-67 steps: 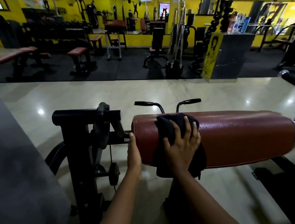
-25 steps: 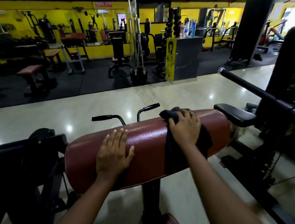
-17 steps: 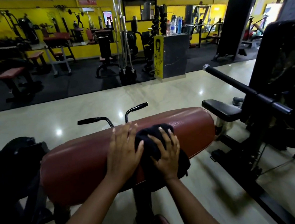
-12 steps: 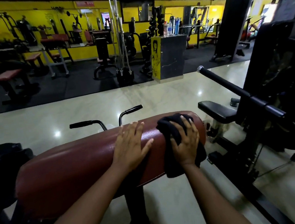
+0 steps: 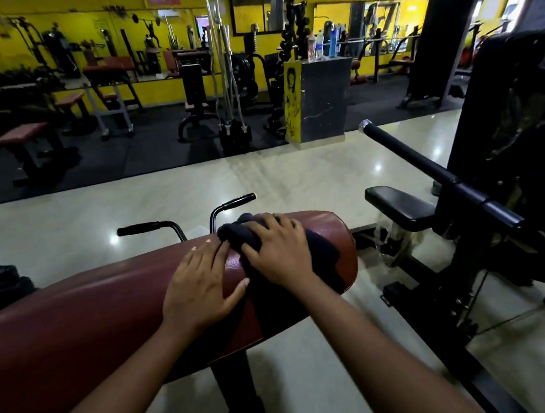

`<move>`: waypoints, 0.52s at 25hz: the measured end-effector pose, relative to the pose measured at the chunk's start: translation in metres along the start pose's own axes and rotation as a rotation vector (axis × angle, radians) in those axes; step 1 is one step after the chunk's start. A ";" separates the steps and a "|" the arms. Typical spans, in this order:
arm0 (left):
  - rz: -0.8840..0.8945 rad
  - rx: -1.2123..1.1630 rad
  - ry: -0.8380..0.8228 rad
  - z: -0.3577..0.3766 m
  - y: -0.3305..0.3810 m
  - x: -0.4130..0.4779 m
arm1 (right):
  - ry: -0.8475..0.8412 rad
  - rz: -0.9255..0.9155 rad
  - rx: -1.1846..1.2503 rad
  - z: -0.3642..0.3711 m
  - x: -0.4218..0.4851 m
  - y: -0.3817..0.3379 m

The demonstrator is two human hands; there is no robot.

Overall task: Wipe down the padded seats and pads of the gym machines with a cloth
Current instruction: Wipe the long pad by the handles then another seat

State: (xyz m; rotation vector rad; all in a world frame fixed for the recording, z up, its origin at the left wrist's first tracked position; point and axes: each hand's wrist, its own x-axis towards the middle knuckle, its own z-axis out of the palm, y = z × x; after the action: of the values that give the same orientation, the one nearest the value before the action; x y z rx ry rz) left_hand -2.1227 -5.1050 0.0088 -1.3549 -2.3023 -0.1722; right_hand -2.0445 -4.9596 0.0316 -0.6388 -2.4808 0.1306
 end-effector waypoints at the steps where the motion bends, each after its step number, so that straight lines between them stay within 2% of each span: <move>1: -0.009 0.004 0.007 -0.002 0.002 -0.001 | -0.059 0.009 -0.030 -0.005 0.008 0.018; 4: -0.081 -0.022 0.016 -0.005 0.014 0.007 | -0.147 0.147 -0.050 -0.018 0.027 0.070; 8: -0.065 -0.051 -0.039 -0.001 0.052 0.041 | -0.193 0.354 0.223 -0.034 0.035 0.114; 9: -0.045 -0.033 -0.038 0.002 0.059 0.046 | -0.137 0.351 0.201 -0.030 0.025 0.115; 11: -0.037 0.002 -0.013 0.005 0.063 0.048 | 0.060 0.221 0.061 -0.018 -0.009 0.102; 13: -0.037 0.018 0.034 0.009 0.062 0.048 | 0.147 0.122 0.067 -0.010 -0.033 0.094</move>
State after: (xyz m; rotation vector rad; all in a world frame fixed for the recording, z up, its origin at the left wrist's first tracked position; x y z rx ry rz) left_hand -2.0926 -5.0327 0.0147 -1.2913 -2.2971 -0.1846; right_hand -1.9756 -4.8930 0.0020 -0.7441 -2.2871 0.2057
